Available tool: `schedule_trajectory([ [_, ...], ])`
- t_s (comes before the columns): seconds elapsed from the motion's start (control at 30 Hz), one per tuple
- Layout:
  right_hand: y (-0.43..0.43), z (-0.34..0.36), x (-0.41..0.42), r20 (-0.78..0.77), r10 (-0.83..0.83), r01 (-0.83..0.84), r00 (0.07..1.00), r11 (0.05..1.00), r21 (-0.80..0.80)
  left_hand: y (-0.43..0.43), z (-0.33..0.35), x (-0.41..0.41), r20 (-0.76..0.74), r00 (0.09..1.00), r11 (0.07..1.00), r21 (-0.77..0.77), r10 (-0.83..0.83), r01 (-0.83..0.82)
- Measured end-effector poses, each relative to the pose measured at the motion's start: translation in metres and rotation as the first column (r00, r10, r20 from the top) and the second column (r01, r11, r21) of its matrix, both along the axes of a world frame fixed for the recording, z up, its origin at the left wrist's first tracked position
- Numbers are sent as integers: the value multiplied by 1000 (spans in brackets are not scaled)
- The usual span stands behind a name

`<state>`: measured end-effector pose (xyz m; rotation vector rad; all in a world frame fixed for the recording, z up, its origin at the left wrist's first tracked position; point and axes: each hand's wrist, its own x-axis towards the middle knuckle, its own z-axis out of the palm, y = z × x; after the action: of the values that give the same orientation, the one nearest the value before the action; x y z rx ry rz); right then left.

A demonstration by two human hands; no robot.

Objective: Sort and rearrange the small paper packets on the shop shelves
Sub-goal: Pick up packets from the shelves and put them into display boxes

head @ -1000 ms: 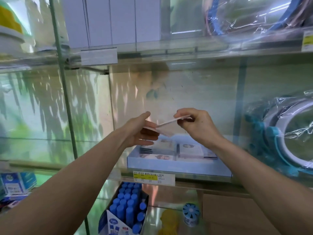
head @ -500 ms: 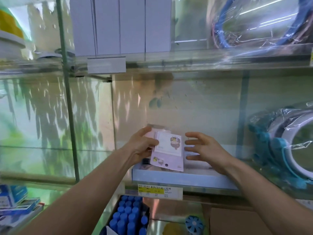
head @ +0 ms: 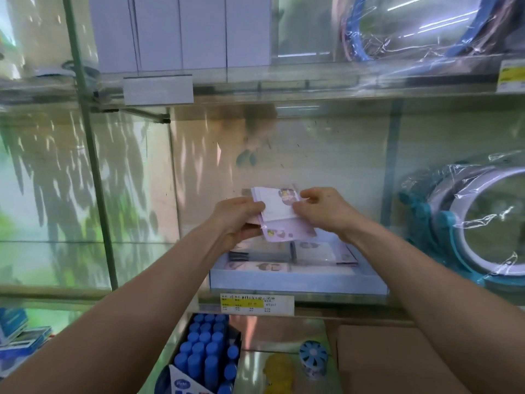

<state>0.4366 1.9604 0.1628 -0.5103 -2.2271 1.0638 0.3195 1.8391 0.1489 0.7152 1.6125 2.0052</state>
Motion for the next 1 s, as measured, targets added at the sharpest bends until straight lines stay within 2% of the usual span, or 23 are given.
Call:
schedule_trajectory([
  [0.07, -5, 7, -1, 151, 19, -41, 988, 989, 143, 8, 5, 8, -15, 1000, 1000, -2, 10, -10],
  [0.17, -7, 13, -1, 355, 34, -114, 934, 971, 209, 16, 11, 19, 5, 1000, 1000, -19, -11, 11],
  [0.3, 6, 14, 6, 532, 39, -140, 846, 979, 151, 18, 6, 22, -7, 997, 992, -99, -76, 74],
  [0.4, 13, 7, 8, 508, 46, -152, 860, 974, 169, 16, -2, 17, -38, 996, 987, -140, -82, 76],
  [0.5, 23, -7, 7, 371, -73, -72, 926, 929, 363, 11, -6, 11, 13, 999, 991, -130, -38, 40],
  [0.57, 33, -16, 7, 330, -158, -21, 931, 877, 480, 7, -5, 7, 26, 1000, 992, -126, -4, 8],
  [0.7, 44, -31, 4, 457, -223, -84, 861, 824, 560, -2, -4, -3, 20, 998, 993, -108, 54, -52],
  [0.83, 49, -50, -4, 551, -258, -167, 793, 779, 604, -8, -8, -4, -13, 999, 989, -139, 41, -42],
  [1.0, 51, -55, -11, 693, -226, -238, 685, 829, 506, -10, -13, -10, -54, 996, 977, -197, 73, -83],
])
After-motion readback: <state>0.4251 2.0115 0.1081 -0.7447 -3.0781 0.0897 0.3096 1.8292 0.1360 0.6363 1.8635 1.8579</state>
